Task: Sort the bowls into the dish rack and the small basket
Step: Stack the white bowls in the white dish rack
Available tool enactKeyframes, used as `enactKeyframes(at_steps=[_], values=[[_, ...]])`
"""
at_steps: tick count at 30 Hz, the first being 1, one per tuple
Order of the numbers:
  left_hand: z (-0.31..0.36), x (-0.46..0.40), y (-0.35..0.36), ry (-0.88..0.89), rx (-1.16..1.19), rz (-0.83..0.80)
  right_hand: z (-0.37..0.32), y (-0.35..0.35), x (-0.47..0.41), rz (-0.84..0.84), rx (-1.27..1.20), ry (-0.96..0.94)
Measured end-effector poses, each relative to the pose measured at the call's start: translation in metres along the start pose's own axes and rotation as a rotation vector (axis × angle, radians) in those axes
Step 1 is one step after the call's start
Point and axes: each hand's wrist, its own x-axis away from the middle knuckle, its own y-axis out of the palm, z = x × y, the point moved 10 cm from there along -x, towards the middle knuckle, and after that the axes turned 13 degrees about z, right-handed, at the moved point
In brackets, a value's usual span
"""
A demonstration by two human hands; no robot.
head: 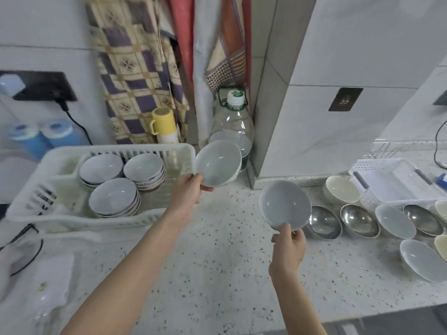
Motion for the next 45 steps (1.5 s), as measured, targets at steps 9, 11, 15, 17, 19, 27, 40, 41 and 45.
enactKeyframes(at_steps=[9,11,15,17,19,27,40,41,45], values=[[-0.009,-0.059,-0.167,0.039,0.035,0.258,-0.016,0.111,0.085,-0.303,0.077,-0.131],[-0.015,-0.072,-0.195,0.039,0.040,0.302,-0.020,0.134,0.096,-0.356,0.133,-0.190],[-0.026,-0.094,-0.233,0.025,0.055,0.379,-0.031,0.182,0.120,-0.486,0.434,-0.405],[-0.030,-0.102,-0.239,0.020,0.064,0.399,-0.031,0.201,0.131,-0.520,0.637,-0.524],[-0.034,-0.109,-0.240,0.006,0.086,0.411,-0.027,0.215,0.136,-0.539,0.791,-0.585],[-0.052,-0.124,-0.234,-0.010,0.137,0.413,-0.006,0.247,0.138,-0.583,1.143,-0.683],[-0.055,-0.125,-0.233,0.121,0.129,0.353,0.026,0.276,0.152,-0.584,1.420,-0.838],[-0.053,-0.125,-0.232,0.132,0.122,0.356,0.028,0.277,0.152,-0.581,1.430,-0.858],[-0.049,-0.121,-0.229,0.155,0.104,0.367,0.041,0.278,0.150,-0.589,1.486,-0.889]])
